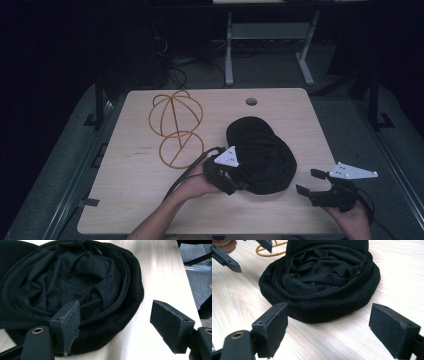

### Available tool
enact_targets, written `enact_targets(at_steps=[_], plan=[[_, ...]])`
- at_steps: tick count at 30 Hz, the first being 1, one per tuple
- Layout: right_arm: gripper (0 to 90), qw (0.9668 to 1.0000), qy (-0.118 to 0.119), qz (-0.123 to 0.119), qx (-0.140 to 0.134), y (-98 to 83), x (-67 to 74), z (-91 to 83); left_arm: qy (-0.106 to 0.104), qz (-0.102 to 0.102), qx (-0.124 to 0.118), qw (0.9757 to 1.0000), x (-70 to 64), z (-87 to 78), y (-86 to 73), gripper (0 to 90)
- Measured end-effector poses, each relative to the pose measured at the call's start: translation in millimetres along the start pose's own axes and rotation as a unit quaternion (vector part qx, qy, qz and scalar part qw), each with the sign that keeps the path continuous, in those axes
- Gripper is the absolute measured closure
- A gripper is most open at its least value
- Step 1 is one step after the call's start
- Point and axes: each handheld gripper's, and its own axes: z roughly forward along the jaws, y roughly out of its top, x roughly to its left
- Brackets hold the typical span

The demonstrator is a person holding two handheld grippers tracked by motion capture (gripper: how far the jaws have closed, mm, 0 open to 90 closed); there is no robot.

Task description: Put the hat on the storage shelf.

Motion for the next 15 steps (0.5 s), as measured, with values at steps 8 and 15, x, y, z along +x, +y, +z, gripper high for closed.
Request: enact_targets(at_steps=[8,15], plan=[[15.1,1.0000,0.002,-0.003,0.004,0.0,1.1,2.1,-0.014,0.011,0.012,0.9998,2.3,12.3,5.2,25.8],[15.1,1.0000,0.004,-0.003,0.008,-0.1,1.6,2.9,-0.033,0.023,0.053,0.9978,3.8,31.5,3.3,26.0]])
